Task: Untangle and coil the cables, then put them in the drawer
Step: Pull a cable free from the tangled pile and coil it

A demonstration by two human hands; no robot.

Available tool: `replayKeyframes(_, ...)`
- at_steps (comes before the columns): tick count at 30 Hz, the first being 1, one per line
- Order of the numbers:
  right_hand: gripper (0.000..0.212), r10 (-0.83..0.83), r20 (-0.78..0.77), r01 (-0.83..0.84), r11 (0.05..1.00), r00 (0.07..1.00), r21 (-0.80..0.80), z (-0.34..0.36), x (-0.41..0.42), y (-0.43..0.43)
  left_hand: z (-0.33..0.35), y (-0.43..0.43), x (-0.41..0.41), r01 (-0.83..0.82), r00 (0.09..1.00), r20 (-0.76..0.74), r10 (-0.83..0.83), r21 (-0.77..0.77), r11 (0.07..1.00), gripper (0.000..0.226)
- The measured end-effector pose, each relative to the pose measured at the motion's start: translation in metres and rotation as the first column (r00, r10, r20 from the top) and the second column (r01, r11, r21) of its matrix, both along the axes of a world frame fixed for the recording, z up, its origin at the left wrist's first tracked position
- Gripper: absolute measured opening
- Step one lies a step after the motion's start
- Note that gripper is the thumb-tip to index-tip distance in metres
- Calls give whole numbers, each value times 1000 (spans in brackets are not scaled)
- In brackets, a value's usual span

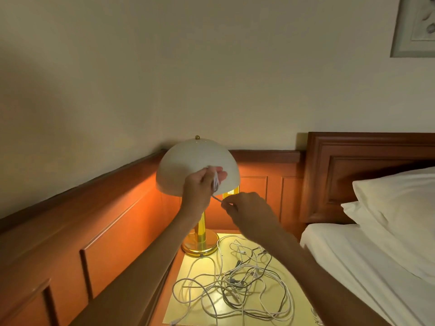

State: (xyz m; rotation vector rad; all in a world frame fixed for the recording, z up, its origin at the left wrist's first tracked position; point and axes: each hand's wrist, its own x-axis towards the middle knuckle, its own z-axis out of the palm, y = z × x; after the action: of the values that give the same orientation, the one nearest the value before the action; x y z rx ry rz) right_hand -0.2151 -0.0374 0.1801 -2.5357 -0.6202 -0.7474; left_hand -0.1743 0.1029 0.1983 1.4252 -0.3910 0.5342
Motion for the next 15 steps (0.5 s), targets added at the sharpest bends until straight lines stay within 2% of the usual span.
replayKeyframes(2, 26, -24, 51, 30, 992, 998, -120, 17, -2, -7, -9, 4, 1, -58, 994, 111, 22, 338, 939, 31)
replayKeyframes(4, 23, 10, 85, 10, 973, 996, -230, 35, -7, -16, -11, 7, -4, -153, 975, 223, 18, 606, 781, 31)
replayKeyframes(5, 21, 41, 88, -16, 965, 995, -261, 44, -8, -21, -9, 8, -8, -166, 971, 237, 0, 681, 713, 34)
replayKeyframes(7, 16, 129, 37, -114, 957, 991, -267, 62, -7, -33, -3, 7, -20, -34, 988, 128, -84, 716, 697, 36)
replayKeyframes(11, 13, 278, -89, -288, 948, 957, -136, 85, -6, -46, 14, 4, -34, 256, 965, -122, -232, 624, 738, 37)
replayKeyframes(15, 24, 341, -120, -350, 935, 932, -61, 85, -4, -50, 23, 4, -35, 455, 890, -297, -345, 606, 652, 37)
